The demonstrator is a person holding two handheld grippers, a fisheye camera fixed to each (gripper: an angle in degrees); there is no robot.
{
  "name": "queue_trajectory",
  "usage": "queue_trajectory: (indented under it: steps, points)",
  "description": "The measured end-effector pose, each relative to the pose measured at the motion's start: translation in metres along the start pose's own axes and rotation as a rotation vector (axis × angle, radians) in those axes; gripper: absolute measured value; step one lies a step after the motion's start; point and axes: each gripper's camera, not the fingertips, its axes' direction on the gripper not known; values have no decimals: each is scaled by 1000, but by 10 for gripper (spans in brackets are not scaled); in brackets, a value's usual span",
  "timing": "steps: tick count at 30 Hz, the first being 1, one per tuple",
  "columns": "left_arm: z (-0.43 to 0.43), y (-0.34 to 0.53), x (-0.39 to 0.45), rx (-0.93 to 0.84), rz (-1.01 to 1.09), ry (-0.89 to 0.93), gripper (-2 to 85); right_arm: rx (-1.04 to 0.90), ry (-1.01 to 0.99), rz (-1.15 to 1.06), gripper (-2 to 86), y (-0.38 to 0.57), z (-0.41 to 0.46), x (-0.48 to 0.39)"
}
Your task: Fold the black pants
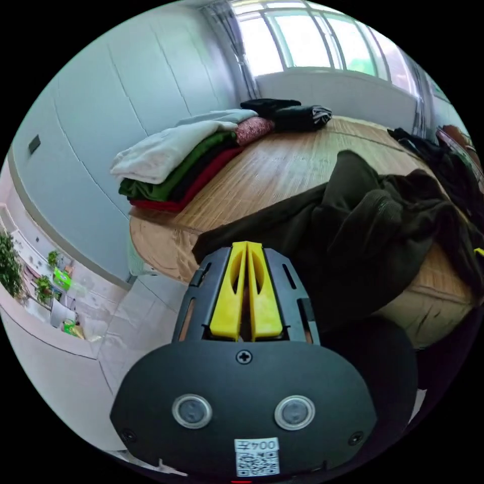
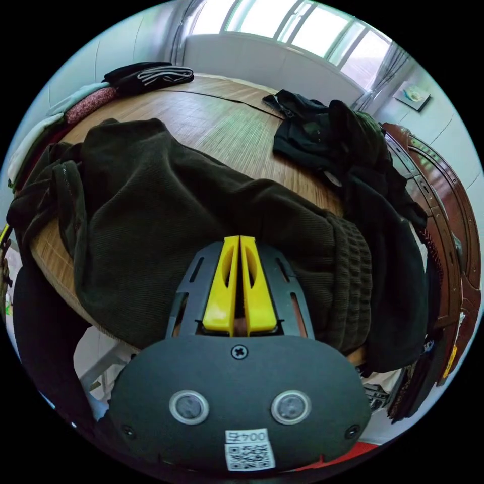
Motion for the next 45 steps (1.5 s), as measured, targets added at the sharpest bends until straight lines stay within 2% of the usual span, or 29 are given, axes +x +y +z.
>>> queue_trajectory:
  steps: [2, 7, 10, 13, 15, 18, 23, 27, 29, 31, 34, 38, 40, 45]
  points:
    - [20, -13, 10, -100, 38, 45, 3, -11, -27, 1, -8, -3, 6, -1]
    - [31, -62, 33, -122, 155, -61, 1, -7, -54, -12, -8, -4, 20, -7]
    - [41, -99, 42, -129, 246, -75, 1, 9, 61, -89, -8, 1, 29, -25]
    - [53, -137, 65, -119, 426, -138, 1, 21, 164, -145, -8, 6, 41, -32]
    - [62, -172, 87, -118, 538, -183, 1, 19, 57, -90, -8, 1, 44, -14]
    - [71, -218, 106, -110, 562, -187, 1, 9, -85, -7, -8, -4, 49, 9]
    - [73, -268, 134, -89, 606, -238, 1, 25, -71, -11, -8, -5, 55, 6]
    - [48, -293, 113, -98, 532, -92, 3, 40, -87, 20, -8, -7, 57, 12]
    - [24, -297, 93, -86, 459, -107, 4, 40, -88, 20, -8, -8, 55, 15]
    - [-18, -293, 69, 29, 330, -165, 5, 40, -86, 21, -8, -9, 54, 18]
    - [-86, -271, 36, 107, 257, -32, 5, 41, -83, 24, -7, -10, 50, 24]
    - [-168, -203, -1, 84, 256, 83, 5, 31, -92, 41, -7, -12, 41, 39]
    - [-197, -168, -27, 30, 181, 154, 5, 18, -94, 46, -6, -14, 36, 46]
    - [-263, -53, -130, -113, -263, 509, 4, -51, -124, 73, -5, -19, 15, 74]
